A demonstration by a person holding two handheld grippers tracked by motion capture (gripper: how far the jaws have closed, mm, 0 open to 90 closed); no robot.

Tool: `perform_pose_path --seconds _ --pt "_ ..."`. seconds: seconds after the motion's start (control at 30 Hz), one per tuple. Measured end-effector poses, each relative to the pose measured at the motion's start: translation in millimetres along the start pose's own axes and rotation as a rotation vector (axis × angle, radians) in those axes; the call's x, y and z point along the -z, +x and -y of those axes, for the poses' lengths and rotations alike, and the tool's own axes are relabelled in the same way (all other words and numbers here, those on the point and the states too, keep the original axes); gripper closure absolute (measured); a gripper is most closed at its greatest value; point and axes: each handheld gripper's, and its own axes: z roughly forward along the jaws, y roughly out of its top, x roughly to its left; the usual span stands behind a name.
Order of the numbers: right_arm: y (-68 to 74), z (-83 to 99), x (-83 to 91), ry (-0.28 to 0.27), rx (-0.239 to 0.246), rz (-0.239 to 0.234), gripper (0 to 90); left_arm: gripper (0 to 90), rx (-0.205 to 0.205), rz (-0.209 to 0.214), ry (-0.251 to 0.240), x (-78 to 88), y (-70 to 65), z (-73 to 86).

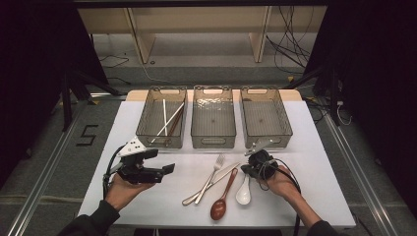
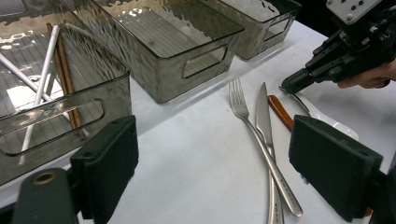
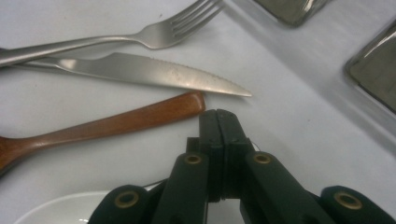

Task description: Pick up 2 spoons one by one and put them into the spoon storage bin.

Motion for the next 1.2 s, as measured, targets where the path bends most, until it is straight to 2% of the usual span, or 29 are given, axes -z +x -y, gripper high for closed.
perform_pose_path --seconds 0.23,0.33,0.37,0.47,0.6,0.77,0.9,1.07,1.2 --pt "1.8 0.0 -1.3 0.018 0.013 -0.01 90.0 15.6 0.007 -0.004 0.003 -1.0 3.1 1.5" --pt "7.1 -0.8 -5.5 0.059 0.053 0.017 90.0 15.6 0.006 -0.007 0.015 -2.5 4.0 2.3" --pt "7.1 -0.8 -5.5 0.059 0.053 0.017 90.0 15.6 0.004 -0.007 0.018 -2.4 4.1 2.2" --pt "0.7 2.5 -2.5 0.092 0.022 0.016 90.0 15.6 0.002 -0.007 0.01 -1.9 3.6 1.4" --pt "-6.0 6.3 3.2 0.13 -0.023 -0.009 90.0 15.6 -0.004 -0.006 0.017 -2.8 3.9 1.8" --pt "-6.5 13.7 12.9 0.179 -0.028 -0.017 90.0 15.7 -0.007 -0.004 0.011 -1.5 4.0 1.3" --pt "-1.1 21.1 20.6 0.231 -0.016 -0.018 90.0 15.7 -0.009 -0.003 0.008 -1.5 3.4 1.1" --pt "-0.2 20.9 24.6 0.223 0.001 0.0 90.0 15.7 -0.015 0.002 0.011 -2.4 2.2 0.7" --pt "-2.5 22.6 26.4 0.225 0.001 -0.01 90.0 15.7 -0.018 0.003 0.012 -2.8 1.9 0.6"
